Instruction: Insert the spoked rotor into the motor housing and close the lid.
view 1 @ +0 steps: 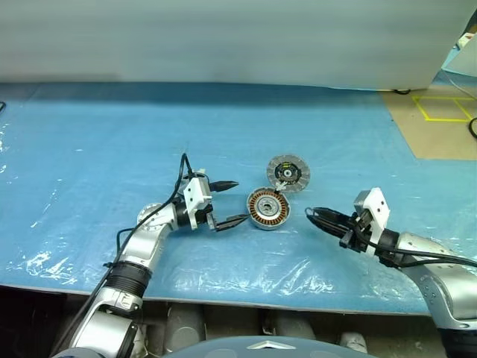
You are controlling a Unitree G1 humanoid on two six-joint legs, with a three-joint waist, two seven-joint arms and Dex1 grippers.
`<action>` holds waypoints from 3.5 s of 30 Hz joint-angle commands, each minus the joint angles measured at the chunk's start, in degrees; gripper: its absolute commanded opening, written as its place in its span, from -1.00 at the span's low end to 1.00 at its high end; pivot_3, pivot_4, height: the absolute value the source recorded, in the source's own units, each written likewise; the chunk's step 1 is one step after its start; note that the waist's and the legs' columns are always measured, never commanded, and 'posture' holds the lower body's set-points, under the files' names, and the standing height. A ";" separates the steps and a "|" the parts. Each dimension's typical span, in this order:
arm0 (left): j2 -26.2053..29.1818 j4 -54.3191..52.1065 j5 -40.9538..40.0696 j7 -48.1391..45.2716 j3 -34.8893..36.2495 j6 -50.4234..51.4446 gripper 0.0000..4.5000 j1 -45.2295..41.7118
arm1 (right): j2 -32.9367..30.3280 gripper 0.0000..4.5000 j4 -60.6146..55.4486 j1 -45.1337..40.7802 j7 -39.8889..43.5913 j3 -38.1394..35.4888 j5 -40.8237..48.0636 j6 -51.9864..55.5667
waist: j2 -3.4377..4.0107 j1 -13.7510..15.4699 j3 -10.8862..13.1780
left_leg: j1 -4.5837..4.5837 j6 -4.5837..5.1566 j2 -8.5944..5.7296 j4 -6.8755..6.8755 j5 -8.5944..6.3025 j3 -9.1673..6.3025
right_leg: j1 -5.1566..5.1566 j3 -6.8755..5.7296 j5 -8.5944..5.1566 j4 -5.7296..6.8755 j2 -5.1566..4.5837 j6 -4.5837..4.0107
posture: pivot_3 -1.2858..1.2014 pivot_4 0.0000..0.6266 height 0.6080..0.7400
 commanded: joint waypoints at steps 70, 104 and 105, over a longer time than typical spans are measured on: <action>1.73 -2.00 0.14 -0.89 -0.36 -0.14 1.00 2.50 | 11.39 0.19 1.28 -16.10 -8.67 12.76 -4.99 2.37 | 0.01 -0.02 -0.01 | 0.02 -0.23 0.00 0.20 0.12 -0.01 | -0.01 0.01 0.01 0.29 -0.01 0.00 | 0.03 -0.52 1.00; 9.29 -3.23 -9.14 -2.72 8.28 14.85 1.00 -10.24 | 8.77 -0.99 4.11 -14.60 -5.36 16.96 -9.26 -3.53 | 0.01 -0.08 -0.01 | 0.03 -0.24 -0.01 0.28 0.12 -0.01 | -0.02 0.02 0.00 0.42 0.00 -0.01 | 0.03 -0.52 1.00; 10.69 -0.89 -8.73 -4.12 8.29 15.42 1.00 -11.94 | 8.66 -0.99 3.84 -14.47 -5.03 17.08 -9.02 -3.37 | 0.01 -0.09 -0.01 | 0.04 -0.24 -0.01 0.29 0.12 -0.02 | -0.02 0.02 0.00 0.44 0.00 -0.01 | 0.03 -0.52 1.00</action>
